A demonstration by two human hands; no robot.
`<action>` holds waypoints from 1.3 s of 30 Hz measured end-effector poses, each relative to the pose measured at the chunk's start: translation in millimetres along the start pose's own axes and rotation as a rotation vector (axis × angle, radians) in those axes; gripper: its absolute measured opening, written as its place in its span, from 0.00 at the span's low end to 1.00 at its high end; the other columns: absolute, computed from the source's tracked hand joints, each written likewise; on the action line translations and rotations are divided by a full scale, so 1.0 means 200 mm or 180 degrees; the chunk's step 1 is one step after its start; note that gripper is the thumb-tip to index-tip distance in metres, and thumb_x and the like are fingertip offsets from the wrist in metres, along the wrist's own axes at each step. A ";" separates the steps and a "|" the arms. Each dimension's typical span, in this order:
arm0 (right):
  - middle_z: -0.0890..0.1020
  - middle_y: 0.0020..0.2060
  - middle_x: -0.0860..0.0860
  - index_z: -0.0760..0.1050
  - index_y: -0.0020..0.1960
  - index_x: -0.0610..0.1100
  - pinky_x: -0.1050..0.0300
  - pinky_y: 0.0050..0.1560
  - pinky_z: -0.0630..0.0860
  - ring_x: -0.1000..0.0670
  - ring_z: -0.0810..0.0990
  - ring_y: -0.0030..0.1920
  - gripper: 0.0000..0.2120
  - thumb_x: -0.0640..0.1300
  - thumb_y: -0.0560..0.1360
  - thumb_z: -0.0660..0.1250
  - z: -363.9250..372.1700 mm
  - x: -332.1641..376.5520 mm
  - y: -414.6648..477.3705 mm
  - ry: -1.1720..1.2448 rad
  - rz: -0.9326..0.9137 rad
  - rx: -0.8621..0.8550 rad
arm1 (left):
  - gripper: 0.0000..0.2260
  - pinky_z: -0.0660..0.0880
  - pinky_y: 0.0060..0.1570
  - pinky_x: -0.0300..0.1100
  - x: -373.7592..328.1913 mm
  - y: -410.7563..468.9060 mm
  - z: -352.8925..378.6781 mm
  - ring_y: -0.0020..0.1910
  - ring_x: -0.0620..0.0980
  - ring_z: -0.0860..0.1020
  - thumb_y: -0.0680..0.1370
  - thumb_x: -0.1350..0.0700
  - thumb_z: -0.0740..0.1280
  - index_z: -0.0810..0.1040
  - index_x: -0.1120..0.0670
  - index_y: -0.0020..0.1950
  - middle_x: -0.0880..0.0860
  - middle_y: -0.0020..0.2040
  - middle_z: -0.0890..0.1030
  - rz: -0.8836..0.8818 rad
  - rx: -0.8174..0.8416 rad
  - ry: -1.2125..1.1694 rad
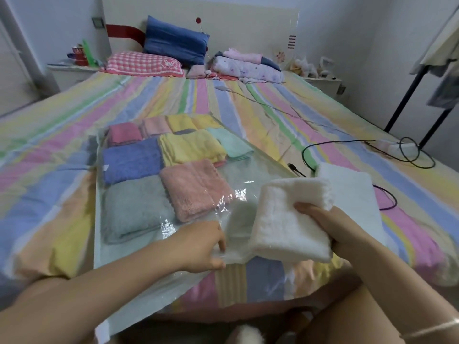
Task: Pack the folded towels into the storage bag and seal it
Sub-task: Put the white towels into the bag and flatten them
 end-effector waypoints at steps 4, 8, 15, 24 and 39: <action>0.83 0.42 0.43 0.77 0.51 0.44 0.54 0.35 0.76 0.44 0.82 0.42 0.08 0.46 0.75 0.69 -0.05 -0.03 -0.06 0.0327 0.0301 -0.0041 | 0.12 0.67 0.44 0.36 -0.01 -0.03 -0.04 0.49 0.41 0.77 0.75 0.45 0.69 0.80 0.47 0.57 0.44 0.55 0.81 -0.0020 -0.0083 -0.0072; 0.84 0.47 0.40 0.78 0.57 0.42 0.51 0.40 0.77 0.42 0.83 0.45 0.16 0.47 0.71 0.72 -0.08 -0.05 -0.11 0.0508 0.0503 0.0068 | 0.10 0.71 0.44 0.37 -0.01 -0.06 -0.07 0.49 0.41 0.79 0.75 0.45 0.69 0.83 0.46 0.54 0.42 0.50 0.83 -0.0085 -0.0192 0.0117; 0.86 0.39 0.43 0.78 0.56 0.42 0.54 0.33 0.79 0.45 0.85 0.37 0.18 0.45 0.67 0.73 -0.13 0.01 -0.22 0.0587 0.0375 0.0411 | 0.04 0.74 0.45 0.41 0.01 -0.10 -0.21 0.49 0.46 0.80 0.72 0.53 0.67 0.82 0.47 0.44 0.44 0.46 0.83 -0.0523 -0.1172 0.0233; 0.85 0.52 0.49 0.78 0.60 0.46 0.49 0.60 0.75 0.51 0.83 0.50 0.39 0.62 0.53 0.78 0.00 0.11 -0.33 0.0632 -0.0085 0.0872 | 0.06 0.81 0.36 0.42 0.08 -0.14 -0.24 0.36 0.45 0.81 0.71 0.51 0.75 0.82 0.51 0.37 0.47 0.35 0.83 -0.0613 -0.1274 -0.1974; 0.82 0.55 0.43 0.76 0.62 0.41 0.51 0.45 0.78 0.45 0.81 0.48 0.14 0.44 0.78 0.66 0.44 -0.06 -0.04 0.2008 0.0792 0.0220 | 0.06 0.74 0.37 0.33 0.01 -0.31 -0.46 0.37 0.44 0.80 0.72 0.55 0.75 0.80 0.50 0.36 0.45 0.34 0.82 0.0041 -0.2348 -0.1849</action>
Point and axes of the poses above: each hand's wrist, its own y-axis towards the middle knuckle, its own z-axis out of the palm, x = y × z, the point moved 7 cm from there along y, towards the middle knuckle
